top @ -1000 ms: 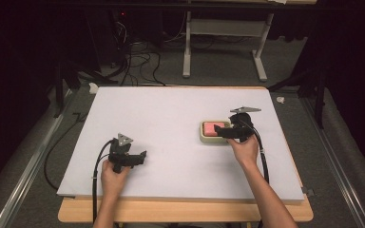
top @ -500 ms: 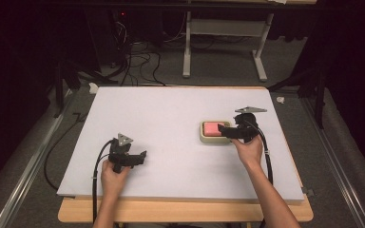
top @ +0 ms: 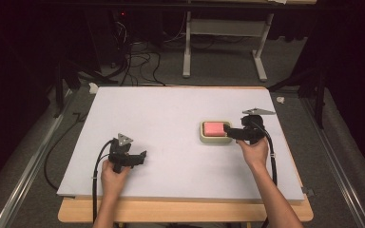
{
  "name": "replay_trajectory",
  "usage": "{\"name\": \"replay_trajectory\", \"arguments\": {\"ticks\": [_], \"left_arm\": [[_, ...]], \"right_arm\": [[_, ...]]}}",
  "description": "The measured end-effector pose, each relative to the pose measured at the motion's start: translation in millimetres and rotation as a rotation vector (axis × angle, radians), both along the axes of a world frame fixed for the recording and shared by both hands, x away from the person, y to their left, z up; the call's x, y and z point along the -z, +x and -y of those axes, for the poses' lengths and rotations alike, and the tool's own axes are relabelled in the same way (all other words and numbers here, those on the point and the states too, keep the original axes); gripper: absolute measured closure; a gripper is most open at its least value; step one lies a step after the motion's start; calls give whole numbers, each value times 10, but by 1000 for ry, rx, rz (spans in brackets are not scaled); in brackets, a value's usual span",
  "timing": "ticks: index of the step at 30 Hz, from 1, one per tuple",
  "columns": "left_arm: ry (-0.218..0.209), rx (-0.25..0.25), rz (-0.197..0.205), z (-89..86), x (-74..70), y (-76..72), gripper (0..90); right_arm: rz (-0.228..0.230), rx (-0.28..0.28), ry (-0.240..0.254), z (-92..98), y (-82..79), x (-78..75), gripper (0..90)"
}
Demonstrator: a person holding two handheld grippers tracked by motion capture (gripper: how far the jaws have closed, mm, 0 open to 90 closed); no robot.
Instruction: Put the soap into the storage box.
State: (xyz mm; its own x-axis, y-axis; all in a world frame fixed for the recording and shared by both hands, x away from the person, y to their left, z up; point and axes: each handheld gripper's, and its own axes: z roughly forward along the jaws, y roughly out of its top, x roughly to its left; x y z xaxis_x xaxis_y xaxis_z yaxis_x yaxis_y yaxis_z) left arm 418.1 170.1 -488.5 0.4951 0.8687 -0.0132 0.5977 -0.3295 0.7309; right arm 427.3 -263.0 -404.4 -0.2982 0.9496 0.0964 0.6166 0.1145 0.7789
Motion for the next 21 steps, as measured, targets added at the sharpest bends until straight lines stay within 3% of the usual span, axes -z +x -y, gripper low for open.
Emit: {"name": "replay_trajectory", "arguments": {"ticks": [21], "left_arm": [[0,0,0,0,0,0,157]], "right_arm": [[10,39,21,244,-138,-13,197]]}}
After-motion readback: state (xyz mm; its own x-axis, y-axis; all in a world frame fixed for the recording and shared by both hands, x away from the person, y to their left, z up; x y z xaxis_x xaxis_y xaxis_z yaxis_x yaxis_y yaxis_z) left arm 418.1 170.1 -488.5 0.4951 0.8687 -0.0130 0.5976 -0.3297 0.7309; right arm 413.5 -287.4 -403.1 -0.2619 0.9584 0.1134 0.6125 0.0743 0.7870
